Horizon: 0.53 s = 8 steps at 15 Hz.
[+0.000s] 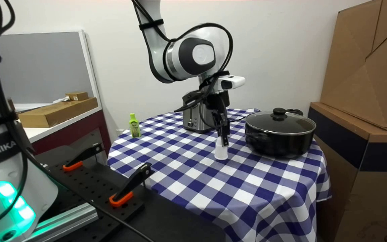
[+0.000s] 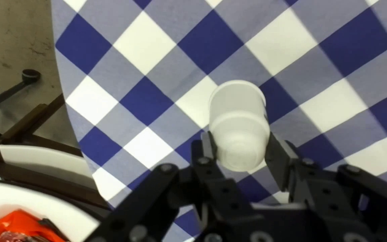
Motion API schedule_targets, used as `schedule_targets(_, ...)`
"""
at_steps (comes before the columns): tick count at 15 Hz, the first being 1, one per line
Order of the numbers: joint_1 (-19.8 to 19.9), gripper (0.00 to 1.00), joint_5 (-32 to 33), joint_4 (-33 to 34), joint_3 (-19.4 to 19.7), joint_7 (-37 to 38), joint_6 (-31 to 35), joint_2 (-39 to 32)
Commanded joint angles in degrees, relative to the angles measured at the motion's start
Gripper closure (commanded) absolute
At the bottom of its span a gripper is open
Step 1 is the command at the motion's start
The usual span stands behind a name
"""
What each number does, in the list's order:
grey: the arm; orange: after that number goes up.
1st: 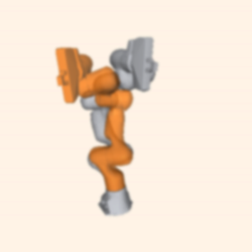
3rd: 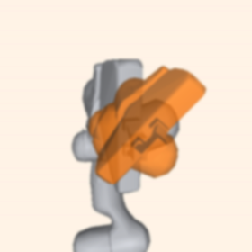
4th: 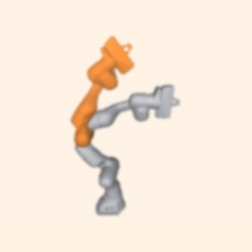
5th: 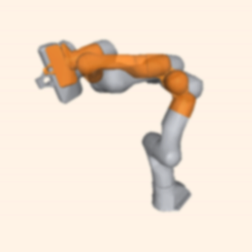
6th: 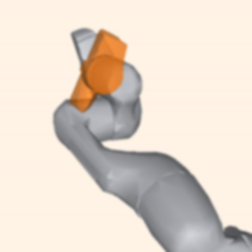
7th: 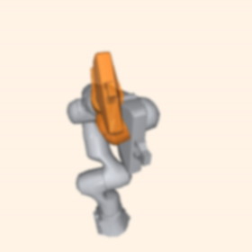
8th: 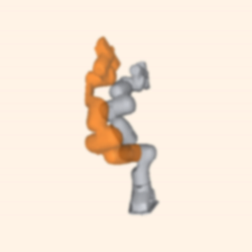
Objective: Move the white objects to the left
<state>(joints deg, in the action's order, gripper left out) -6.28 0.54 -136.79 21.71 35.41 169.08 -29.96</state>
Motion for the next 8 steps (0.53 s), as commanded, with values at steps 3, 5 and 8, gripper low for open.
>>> schedule_targets(3,-15.6,0.83,6.9,-5.6,5.5,0.2,-2.5,10.0)
schedule_targets(5,-21.6,0.83,11.7,-5.6,7.2,3.1,-3.3,11.7)
schedule_targets(8,-29.3,0.83,21.1,-5.2,7.9,10.0,-5.0,13.7)
